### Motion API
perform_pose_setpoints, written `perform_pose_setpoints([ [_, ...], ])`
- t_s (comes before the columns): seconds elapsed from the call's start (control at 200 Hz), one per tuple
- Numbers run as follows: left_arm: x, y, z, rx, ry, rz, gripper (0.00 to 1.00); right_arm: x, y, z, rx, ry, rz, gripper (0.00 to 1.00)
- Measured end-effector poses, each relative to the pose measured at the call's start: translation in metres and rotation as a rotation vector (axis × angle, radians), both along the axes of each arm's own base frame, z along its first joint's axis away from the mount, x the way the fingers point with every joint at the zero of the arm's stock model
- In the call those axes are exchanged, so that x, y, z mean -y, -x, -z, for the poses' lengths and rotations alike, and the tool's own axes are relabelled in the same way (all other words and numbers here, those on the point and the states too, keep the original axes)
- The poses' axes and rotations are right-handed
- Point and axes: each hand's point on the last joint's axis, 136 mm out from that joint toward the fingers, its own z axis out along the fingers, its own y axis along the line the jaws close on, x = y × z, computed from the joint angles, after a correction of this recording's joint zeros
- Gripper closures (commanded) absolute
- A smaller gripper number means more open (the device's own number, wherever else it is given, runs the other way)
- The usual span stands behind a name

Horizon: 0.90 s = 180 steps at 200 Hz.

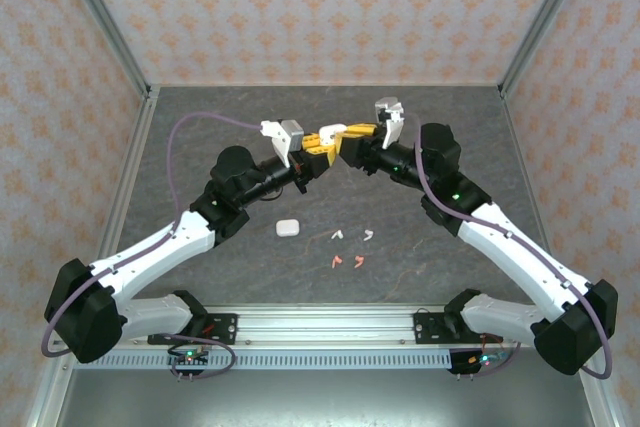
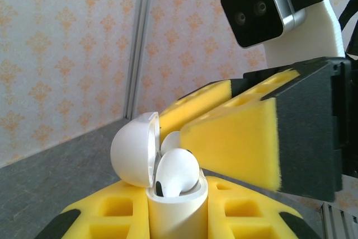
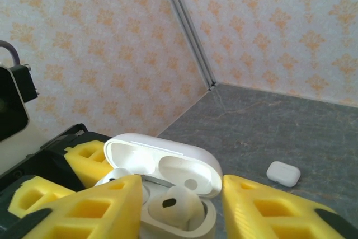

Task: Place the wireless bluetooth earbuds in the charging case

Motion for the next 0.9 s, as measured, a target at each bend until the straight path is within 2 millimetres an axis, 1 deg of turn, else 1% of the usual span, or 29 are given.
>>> perform_pose_setpoints([
  [0.12,0.000,0.000,-0.002,0.007,0.005,0.000,1.00,-0.001,0.003,-0.008,-0.005,0.003,-0.015,0.45],
  [0.185,0.000,0.000,-0.003,0.012,0.009,0.000,1.00,-0.001,0.005,-0.016,0.001,-0.002,-0.021,0.41],
  [0.28,0.000,0.000,-0.004,0.013,0.010,0.000,1.00,-0.001,0.007,-0.031,0.016,-0.016,-0.031,0.38],
  [0.355,0.000,0.000,-0.004,0.014,0.010,0.000,1.00,0.003,0.007,-0.042,0.030,-0.024,-0.025,0.35],
  [0.435,0.000,0.000,-0.004,0.014,0.010,0.000,1.00,0.010,0.002,-0.049,0.037,-0.031,-0.004,0.30],
  [0.545,0.000,0.000,-0.004,0.015,0.011,0.000,1.00,0.020,-0.004,-0.047,0.013,-0.033,0.016,0.21],
  [0.596,0.000,0.000,-0.005,0.016,0.012,0.000,1.00,0.023,-0.005,-0.046,0.005,-0.032,0.016,0.15],
  [0.696,0.000,0.000,-0.006,0.021,0.015,0.000,1.00,0.027,-0.005,-0.044,-0.020,-0.043,-0.007,0.03],
  [0.731,0.000,0.000,-0.007,0.022,0.016,0.000,1.00,0.026,-0.004,-0.043,-0.031,-0.047,-0.023,0.01],
  [0.901,0.000,0.000,-0.007,0.024,0.017,0.000,1.00,0.015,0.005,-0.032,-0.099,-0.052,-0.129,0.00],
])
